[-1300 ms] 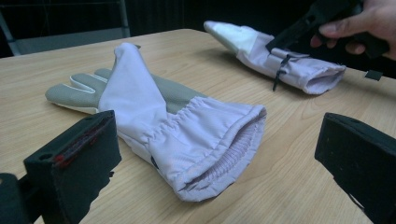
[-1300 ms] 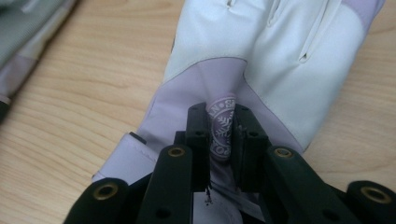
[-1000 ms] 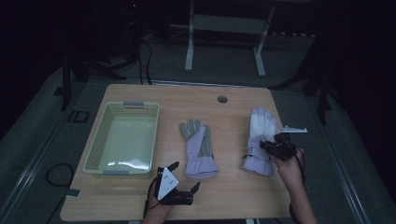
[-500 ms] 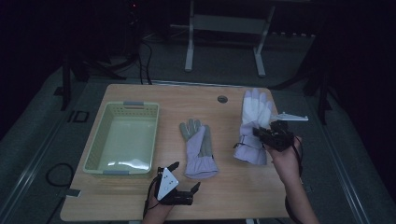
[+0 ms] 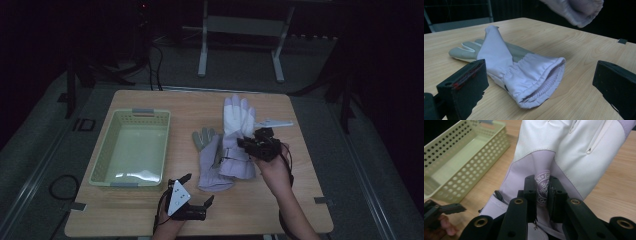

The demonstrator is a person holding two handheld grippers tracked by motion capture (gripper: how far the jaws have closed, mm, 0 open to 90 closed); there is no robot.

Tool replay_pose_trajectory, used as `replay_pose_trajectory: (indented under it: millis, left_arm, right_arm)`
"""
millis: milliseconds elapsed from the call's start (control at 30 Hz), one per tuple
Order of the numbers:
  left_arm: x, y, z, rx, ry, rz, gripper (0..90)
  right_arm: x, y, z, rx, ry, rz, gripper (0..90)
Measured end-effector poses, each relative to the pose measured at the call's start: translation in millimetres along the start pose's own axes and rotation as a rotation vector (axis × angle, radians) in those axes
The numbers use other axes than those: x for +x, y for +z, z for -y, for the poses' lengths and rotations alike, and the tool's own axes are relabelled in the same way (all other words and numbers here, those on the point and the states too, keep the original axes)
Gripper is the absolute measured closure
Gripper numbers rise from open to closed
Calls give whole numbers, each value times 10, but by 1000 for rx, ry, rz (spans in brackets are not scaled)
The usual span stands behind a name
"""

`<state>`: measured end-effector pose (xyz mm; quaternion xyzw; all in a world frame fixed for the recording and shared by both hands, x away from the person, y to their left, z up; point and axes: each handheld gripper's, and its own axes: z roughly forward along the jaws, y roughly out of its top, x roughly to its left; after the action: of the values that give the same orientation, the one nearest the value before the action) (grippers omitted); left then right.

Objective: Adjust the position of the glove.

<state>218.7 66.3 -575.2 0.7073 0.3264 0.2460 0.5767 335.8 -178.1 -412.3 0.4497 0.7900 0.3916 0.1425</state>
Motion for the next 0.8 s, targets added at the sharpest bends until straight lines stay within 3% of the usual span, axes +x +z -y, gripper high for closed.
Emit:
replay_pose_trajectory:
  millis: [200,400,600,800]
  left_arm:
    - [-40,-49,-6,-50,14,1,0]
    - [-43,-89,-8,-77,11,-39,0]
    - [-37,-82,-7,-74,3,-41,0]
    - [-31,-54,-1,-47,5,-40,0]
  right_arm:
    - [249,138,-32,30,-24,-19,791]
    - [408,360,43,91,-45,-17,791]
    - [458,686,161,177,-42,-13,789]
    - [386,969,284,246,-31,24,785]
